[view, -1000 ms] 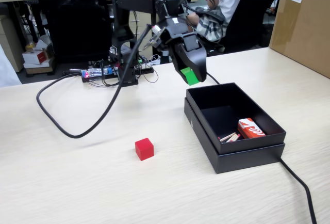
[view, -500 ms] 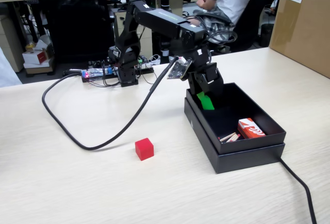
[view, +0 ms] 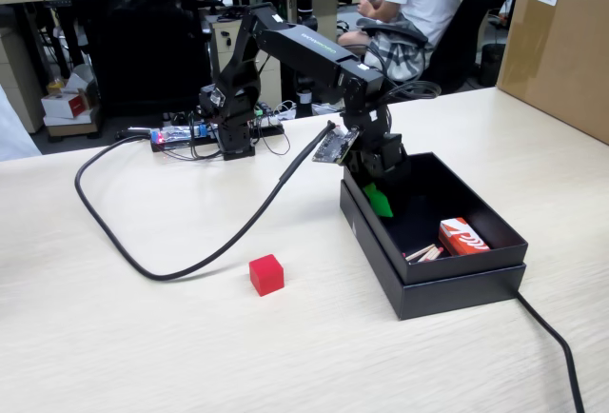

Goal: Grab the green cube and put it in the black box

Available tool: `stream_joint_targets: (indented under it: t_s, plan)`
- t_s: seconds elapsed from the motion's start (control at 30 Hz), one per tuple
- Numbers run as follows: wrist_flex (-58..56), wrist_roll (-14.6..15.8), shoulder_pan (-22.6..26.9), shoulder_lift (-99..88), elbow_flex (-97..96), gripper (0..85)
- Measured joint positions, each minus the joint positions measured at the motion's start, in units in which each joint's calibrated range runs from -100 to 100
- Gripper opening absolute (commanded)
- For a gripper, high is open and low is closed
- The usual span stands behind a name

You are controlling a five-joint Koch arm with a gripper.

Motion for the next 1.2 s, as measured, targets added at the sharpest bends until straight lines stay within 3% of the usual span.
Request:
stream_joint_targets:
  t_s: [0.07,0.23,0.33,0.4,0.5,0.63,0.97,1.2]
  plan:
    - [0.00,0.05,0.00,0.26,0.00,16.2]
    - [0.00,0.05,0.10,0.78,0.09,17.4]
    - [0.00,0.00,0.15,0.78,0.09,28.2]
    - [0.00,0.00,0.15,0.65,0.00,28.7]
    - [0.08,0.05,0.15,0.52,-0.18,39.6]
    - [0.23,0.05,0.15,-1.81,-1.19,45.6]
    - [-0.93,-0.05,-1.17,-29.51,-7.21,48.0]
    - [-0.70,-2.49,-4.74,-55.79,-16.43,48.0]
